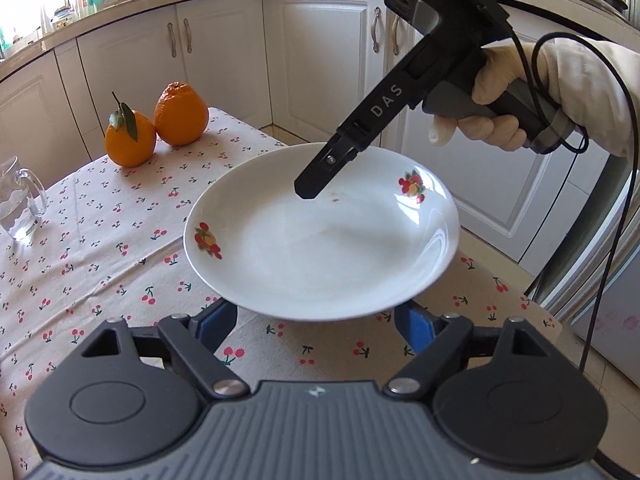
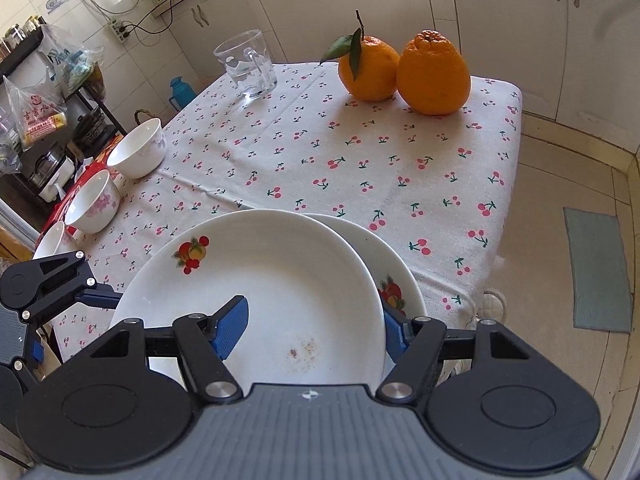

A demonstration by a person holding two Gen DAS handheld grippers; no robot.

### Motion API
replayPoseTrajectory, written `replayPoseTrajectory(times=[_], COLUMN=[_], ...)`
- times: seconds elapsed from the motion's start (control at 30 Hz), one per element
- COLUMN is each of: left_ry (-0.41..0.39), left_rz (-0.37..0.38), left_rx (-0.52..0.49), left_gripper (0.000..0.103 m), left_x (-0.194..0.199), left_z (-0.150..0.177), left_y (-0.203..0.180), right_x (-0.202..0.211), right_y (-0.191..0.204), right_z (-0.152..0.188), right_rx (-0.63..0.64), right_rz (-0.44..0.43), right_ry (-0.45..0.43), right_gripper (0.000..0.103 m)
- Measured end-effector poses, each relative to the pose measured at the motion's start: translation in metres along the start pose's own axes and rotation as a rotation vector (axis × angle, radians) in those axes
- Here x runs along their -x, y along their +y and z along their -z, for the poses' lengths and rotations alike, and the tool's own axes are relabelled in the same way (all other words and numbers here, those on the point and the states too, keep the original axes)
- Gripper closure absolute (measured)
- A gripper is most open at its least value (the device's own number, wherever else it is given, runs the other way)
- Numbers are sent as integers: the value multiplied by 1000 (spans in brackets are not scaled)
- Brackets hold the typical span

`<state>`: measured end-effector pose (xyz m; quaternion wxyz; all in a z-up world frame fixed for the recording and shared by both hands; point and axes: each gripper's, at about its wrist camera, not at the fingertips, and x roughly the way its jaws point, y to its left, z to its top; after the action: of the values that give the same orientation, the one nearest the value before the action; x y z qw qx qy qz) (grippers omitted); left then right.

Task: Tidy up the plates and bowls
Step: 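Lower the held plate onto the plate stack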

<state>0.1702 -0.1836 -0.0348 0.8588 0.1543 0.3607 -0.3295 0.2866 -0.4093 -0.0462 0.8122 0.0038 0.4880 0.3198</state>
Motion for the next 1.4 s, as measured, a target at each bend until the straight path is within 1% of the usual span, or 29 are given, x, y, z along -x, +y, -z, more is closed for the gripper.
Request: replayPoseTrajectory(times=[0.27, 0.6, 0.87, 1.33, 1.4], left_ry=[2, -9, 0, 0, -2], left_rz=[17, 12, 15, 19, 17], left_rx=[3, -7, -6, -9, -12], left_gripper=[17, 17, 16, 15, 15], left_x=[-8, -10, -13, -7, -6], left_z=[0, 1, 1, 4, 5], left_y=[6, 6, 7, 3, 2], right_x=[6, 16, 24, 25, 25], right_y=[-4, -5, -1, 5, 6], right_z=[5, 12, 16, 20, 20], right_rx=[-16, -26, -24, -12, -12], right_rz=[23, 48, 73, 114, 117], right_ry=[-8, -16, -23, -13, -12], right_gripper=[29, 28, 28, 28, 26])
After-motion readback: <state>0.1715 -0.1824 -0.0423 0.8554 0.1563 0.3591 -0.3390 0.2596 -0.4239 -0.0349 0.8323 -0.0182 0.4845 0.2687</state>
